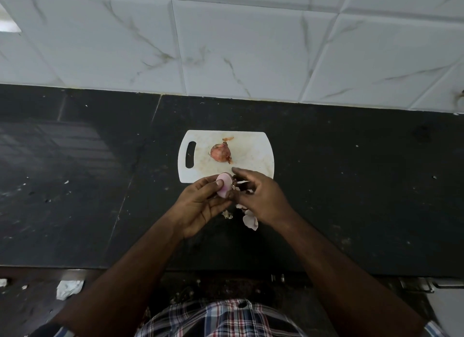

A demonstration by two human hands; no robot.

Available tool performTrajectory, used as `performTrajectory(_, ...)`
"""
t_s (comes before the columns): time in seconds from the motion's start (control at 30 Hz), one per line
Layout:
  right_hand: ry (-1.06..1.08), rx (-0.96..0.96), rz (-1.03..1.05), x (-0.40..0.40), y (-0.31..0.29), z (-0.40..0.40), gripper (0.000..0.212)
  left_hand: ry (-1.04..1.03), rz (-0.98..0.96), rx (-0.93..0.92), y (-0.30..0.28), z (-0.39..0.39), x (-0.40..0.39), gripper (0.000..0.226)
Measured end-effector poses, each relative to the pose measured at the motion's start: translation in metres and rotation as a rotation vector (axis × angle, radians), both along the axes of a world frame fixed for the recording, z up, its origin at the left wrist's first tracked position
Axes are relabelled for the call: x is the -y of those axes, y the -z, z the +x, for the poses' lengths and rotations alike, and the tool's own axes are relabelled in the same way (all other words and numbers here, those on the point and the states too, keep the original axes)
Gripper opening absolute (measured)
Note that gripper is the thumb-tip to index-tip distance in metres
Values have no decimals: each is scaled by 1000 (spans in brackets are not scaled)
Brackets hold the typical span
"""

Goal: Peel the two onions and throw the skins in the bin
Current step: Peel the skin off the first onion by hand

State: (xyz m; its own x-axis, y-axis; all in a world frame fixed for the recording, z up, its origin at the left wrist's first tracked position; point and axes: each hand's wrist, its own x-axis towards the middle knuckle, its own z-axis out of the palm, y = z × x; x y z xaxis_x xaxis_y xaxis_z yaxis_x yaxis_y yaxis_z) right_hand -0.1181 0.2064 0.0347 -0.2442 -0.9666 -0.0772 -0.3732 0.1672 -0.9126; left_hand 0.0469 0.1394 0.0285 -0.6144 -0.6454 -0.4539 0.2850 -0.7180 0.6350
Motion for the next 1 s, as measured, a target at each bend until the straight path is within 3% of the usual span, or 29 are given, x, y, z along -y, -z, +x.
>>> performTrajectory(0.13, 232, -75, -188, 3, 12, 8, 17, -1, -14, 31, -5, -5, -2, 57)
performTrajectory(0.27, 350, -127, -214, 8, 17, 14, 7, -70, -8, 31, -4, -13, -6, 42)
performTrajectory(0.5, 503, 378, -24, 12, 11, 24, 13, -98, -25, 120, -3, -19, -6, 21)
performTrajectory(0.73, 448, 841, 132, 10, -4, 17, 19, -31, 89, 135, -3, -14, -2, 29)
performTrajectory(0.9, 212, 407, 132, 3, 7, -6, 16, -39, 118, 110, 0, -9, 0, 29)
performTrajectory(1.0, 133, 246, 180, -2, 15, -16, 25, -42, 94, 137, 2, -9, 0, 27)
